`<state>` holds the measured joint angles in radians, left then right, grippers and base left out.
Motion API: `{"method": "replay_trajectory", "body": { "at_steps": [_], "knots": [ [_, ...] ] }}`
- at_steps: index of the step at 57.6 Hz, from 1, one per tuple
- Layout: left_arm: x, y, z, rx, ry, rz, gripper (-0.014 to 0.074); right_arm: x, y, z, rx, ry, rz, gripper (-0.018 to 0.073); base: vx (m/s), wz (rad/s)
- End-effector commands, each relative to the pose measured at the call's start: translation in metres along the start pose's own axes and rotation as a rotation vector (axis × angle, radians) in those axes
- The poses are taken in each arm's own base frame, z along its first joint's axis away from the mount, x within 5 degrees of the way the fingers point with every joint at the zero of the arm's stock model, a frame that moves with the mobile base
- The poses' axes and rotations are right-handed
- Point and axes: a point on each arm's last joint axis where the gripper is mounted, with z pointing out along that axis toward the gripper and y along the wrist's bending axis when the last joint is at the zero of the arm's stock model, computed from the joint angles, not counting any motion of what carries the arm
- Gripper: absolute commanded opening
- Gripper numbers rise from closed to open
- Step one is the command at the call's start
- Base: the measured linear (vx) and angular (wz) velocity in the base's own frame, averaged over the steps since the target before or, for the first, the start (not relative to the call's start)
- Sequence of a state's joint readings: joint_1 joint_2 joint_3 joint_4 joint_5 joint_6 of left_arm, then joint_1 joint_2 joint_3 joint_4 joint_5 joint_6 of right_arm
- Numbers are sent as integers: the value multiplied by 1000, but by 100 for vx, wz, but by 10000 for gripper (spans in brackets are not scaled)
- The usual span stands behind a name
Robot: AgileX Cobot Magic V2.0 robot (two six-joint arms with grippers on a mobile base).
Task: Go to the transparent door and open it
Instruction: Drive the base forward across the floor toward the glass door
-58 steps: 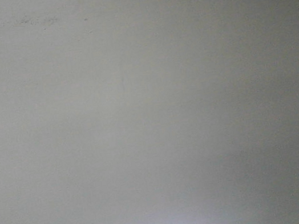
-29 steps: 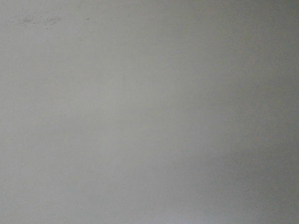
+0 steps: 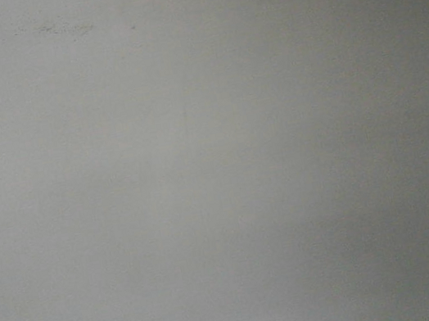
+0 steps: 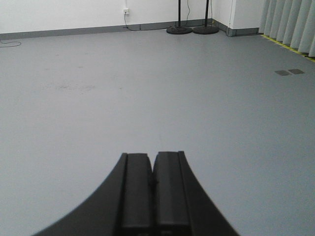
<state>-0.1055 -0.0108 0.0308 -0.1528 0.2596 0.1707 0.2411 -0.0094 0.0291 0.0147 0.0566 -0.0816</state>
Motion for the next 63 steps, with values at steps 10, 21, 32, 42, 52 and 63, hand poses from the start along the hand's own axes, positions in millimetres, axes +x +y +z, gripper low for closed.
{"method": "replay_trajectory", "body": {
  "at_steps": [10,21,32,42,52,63],
  "knots": [
    [-3,1,0,-5,-75,-10,3,-7,-1,-1,8,-94,-7,-6,17,9],
    [-3,1,0,-5,-75,-10,3,-7,-1,-1,8,-94,-7,-6,24,17],
    [-3,1,0,-5,-75,-10,3,-7,-1,-1,8,-94,-7,-6,29,23],
    [-3,1,0,-5,-75,-10,3,-7,-1,-1,8,-94,-7,-6,34,29],
    [-3,1,0,-5,-75,-10,3,-7,-1,-1,8,-94,-7,-6,38,32],
    [-3,1,0,-5,-75,-10,3,-7,-1,-1,8,-94,-7,-6,41,31]
  ]
}}
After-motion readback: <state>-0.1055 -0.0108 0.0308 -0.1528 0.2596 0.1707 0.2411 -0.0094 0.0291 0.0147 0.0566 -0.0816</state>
